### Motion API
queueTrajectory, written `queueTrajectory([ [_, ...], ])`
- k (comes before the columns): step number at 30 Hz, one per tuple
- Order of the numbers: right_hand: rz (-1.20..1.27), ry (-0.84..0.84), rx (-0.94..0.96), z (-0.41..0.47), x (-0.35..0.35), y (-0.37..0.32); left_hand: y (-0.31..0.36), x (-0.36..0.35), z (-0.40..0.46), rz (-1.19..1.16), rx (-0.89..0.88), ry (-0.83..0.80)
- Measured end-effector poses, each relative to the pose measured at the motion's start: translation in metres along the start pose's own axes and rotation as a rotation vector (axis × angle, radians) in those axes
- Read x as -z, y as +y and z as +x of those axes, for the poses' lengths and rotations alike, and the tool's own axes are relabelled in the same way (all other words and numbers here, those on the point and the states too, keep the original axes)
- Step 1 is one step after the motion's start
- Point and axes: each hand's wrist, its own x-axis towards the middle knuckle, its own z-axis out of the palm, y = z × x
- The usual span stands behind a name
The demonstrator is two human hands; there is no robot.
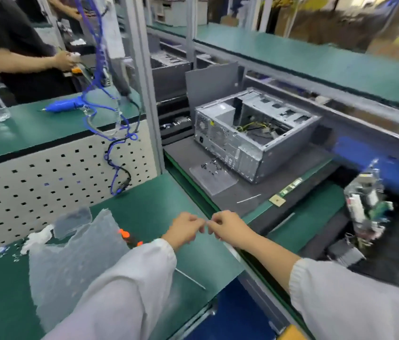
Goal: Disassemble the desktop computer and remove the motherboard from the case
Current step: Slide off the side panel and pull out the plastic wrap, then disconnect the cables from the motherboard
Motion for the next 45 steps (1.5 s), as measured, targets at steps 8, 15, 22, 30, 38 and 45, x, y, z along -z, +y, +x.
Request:
queueTrajectory([
  [8, -0.094, 0.302, -0.187, -0.156, 0.165, 0.132, 0.171, -0.191, -0.053, 0.025, -0.287, -0.430],
  [15, -0.094, 0.543, -0.361, -0.323, 0.272, 0.256, 0.283, -0.385, -0.144, -0.012, -0.444, -0.672],
  [22, 0.005, 0.575, -0.504, -0.424, 0.300, 0.357, 0.317, -0.516, -0.202, 0.088, -0.402, -0.832],
  [30, 0.219, 0.640, -0.414, -0.518, 0.250, 0.390, 0.302, -0.572, -0.218, 0.308, -0.685, -0.922],
  [38, -0.281, 0.059, -0.561, -0.512, 0.157, 0.454, 0.276, -0.588, -0.188, 0.075, -0.655, -0.771],
  [45, -0.444, -0.007, -0.600, -0.504, 0.148, 0.452, 0.286, -0.560, -0.167, 0.234, -0.632, -0.919],
])
